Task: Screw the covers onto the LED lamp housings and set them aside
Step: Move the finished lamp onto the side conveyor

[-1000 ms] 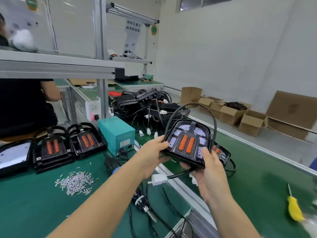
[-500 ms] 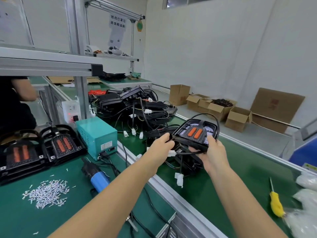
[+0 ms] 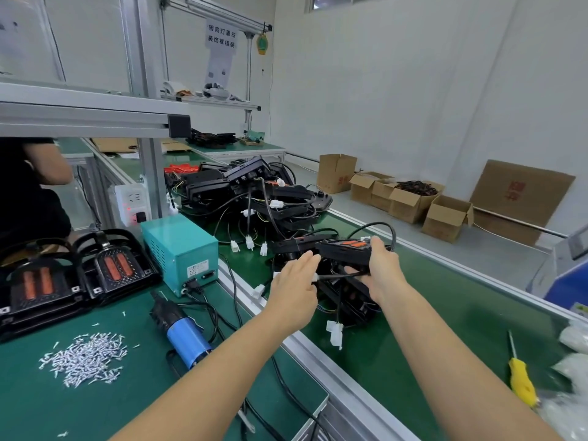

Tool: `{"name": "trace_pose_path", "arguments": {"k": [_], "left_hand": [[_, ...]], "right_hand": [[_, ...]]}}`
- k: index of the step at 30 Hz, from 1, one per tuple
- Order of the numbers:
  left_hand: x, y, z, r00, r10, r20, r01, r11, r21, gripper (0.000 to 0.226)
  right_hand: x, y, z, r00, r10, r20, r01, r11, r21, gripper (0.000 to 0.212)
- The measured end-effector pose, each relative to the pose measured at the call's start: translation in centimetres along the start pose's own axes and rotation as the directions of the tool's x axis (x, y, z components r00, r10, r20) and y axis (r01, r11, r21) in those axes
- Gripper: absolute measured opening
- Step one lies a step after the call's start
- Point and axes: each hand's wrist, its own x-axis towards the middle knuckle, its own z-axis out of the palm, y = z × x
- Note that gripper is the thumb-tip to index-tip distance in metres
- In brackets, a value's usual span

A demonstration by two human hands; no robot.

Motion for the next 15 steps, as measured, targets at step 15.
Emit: {"name": "trace_pose_path", "arguments": {"k": [15], "left_hand": [[0.2,-0.5,1.5,0.998,0.03,0.06,-0.033,0.999,0.042,0.062]], "right_hand": [[-1.1,2.0,-2.9,0.835,-0.414,0.363,0.408,0.023,-0.913,0.062]]}}
